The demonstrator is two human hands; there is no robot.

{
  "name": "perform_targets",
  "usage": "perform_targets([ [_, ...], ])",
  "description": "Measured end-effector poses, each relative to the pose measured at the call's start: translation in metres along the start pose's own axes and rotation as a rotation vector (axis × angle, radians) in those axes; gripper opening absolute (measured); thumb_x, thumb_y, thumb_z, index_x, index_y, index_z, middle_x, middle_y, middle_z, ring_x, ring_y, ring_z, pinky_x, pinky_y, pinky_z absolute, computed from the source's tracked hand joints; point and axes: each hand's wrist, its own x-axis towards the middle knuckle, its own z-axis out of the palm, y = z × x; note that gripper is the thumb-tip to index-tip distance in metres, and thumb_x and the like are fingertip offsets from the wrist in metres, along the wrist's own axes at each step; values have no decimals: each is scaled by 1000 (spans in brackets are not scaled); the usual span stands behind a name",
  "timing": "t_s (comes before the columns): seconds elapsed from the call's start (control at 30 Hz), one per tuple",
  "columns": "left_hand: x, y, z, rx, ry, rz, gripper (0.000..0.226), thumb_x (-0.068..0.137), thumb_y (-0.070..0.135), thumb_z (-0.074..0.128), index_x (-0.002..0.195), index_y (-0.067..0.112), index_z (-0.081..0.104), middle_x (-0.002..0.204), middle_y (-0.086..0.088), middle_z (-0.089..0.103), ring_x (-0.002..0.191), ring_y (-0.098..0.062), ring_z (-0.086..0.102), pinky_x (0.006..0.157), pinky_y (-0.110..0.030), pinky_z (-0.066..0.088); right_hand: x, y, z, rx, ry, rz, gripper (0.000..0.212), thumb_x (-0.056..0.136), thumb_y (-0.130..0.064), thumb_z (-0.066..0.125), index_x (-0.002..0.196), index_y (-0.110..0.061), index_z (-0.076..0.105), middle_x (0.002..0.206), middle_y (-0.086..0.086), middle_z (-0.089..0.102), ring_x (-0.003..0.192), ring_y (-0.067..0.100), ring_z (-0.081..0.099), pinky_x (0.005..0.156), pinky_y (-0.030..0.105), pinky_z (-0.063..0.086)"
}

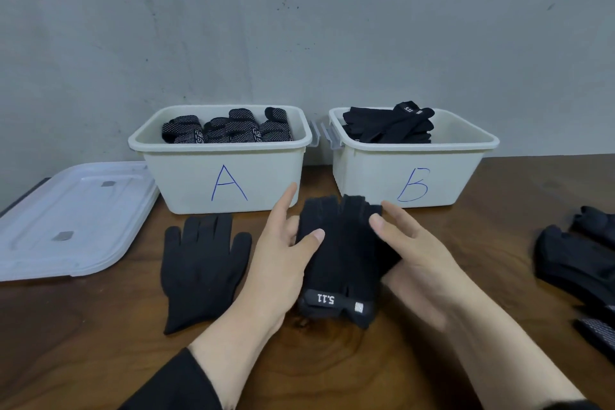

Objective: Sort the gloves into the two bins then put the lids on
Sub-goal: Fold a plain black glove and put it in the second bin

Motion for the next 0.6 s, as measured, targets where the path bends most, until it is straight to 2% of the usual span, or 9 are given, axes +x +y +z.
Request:
perform_targets([
  [0.03,1,-1,0,25,-19,5,71,98,2,57,152,39,28,112,4,74,111,-11,67,101,-38,52,-1,-6,-1,-27,-58,59,77,87,-33,79,152,-19,40,136,6,65,123,26,64,108,54,46],
  [0.1,2,-3,2,74,-70,19,72,97,4,59,152,41,29,112,2,73,111,-13,67,104,-42,49,-4,-21,0,-123,-145,145,54,92,-34,74,139,-14,57,133,11,66,123,30,64,108,54,45],
  [0.17,5,-5,4,103,-114,30,73,97,7,61,150,47,31,112,1,73,111,-15,67,105,-44,48,-5,-33,2,-269,-140,180,32,95,-25,67,125,-14,68,122,11,72,113,29,70,101,48,52],
  [0.27,10,-8,7,103,-96,61,71,94,14,67,142,57,37,107,-5,73,106,-22,69,103,-48,50,-4,-47,4,-494,-103,145,21,95,-17,65,114,-10,74,111,11,76,105,27,73,97,44,55],
  [0.37,16,-8,9,64,-48,78,64,88,28,73,138,55,45,102,-19,69,102,-36,67,101,-54,50,-3,-59,5,-749,-9,43,11,96,-16,66,98,-12,76,94,4,78,82,16,75,69,25,56],
  [0.4,18,-7,9,55,-50,72,62,88,30,74,139,52,46,101,-18,70,102,-34,68,101,-52,50,-4,-63,5,-818,13,6,9,95,-16,66,96,-14,75,90,1,78,77,14,74,64,22,54],
  [0.47,21,-7,8,46,-123,37,63,90,26,72,143,44,44,100,-4,74,103,-20,70,102,-43,51,-4,-73,5,-906,47,-61,9,96,-19,66,95,-17,75,87,-1,78,75,15,74,64,24,55],
  [0.53,22,-6,9,28,-262,-25,68,91,20,70,148,39,38,112,2,74,110,-14,68,104,-40,49,0,-81,0,-934,86,-102,10,96,-23,66,94,-19,74,84,0,78,68,17,73,60,27,54],
  [0.6,25,-8,9,5,-323,-78,71,91,13,70,149,36,36,121,3,71,116,-14,65,107,-39,46,4,-87,-7,-940,130,-113,11,96,-26,66,94,-19,74,82,2,77,64,19,70,62,33,51],
])
